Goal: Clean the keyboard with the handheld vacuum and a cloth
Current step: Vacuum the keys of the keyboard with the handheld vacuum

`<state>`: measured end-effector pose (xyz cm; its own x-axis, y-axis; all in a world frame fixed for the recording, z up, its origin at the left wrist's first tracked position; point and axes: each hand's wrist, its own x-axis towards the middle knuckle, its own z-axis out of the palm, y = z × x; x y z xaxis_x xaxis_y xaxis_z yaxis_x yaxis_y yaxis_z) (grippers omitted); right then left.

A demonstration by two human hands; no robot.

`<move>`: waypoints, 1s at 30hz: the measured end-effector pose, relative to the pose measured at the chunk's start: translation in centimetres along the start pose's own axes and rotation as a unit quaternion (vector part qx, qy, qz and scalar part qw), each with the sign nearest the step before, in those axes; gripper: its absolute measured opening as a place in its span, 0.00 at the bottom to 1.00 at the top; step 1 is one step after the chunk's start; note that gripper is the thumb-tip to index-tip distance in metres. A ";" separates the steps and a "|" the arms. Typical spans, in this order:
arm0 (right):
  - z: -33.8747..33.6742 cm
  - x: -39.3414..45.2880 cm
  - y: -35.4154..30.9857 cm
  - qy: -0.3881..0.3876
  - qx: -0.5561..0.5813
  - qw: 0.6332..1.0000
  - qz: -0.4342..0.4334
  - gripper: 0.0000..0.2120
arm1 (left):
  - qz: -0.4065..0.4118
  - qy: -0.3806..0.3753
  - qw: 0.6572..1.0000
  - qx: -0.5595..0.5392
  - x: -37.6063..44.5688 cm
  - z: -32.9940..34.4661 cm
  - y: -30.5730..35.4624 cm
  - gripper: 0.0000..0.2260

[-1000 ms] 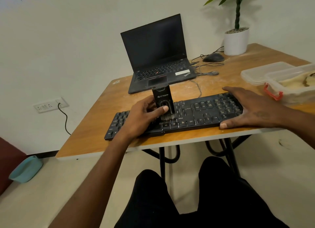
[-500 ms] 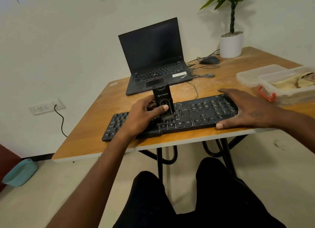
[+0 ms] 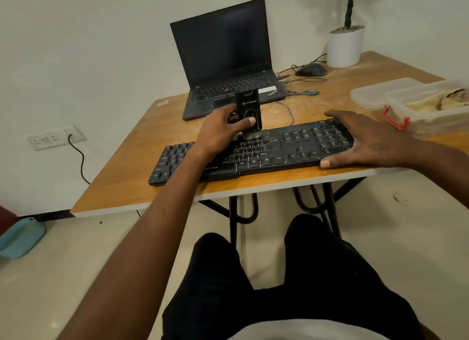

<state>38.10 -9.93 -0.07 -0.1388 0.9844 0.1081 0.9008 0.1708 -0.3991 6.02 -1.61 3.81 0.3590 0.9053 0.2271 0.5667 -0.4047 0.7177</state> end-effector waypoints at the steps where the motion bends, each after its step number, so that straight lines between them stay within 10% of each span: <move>1: 0.0 0.0 0.0 0.000 -0.001 1.000 0.001 0.63 | -0.001 0.002 1.000 0.014 0.7 0.1 -0.1 0.18; 30: -0.5 -0.1 0.0 -0.003 0.011 1.000 -0.003 0.61 | 0.017 -0.005 1.000 0.008 2.0 1.1 1.4 0.18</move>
<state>38.35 -10.01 0.35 -0.1466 0.9835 0.1057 0.8906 0.1777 -0.4185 8.36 -0.47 4.49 0.3853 0.8901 0.2436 0.5656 -0.4363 0.6998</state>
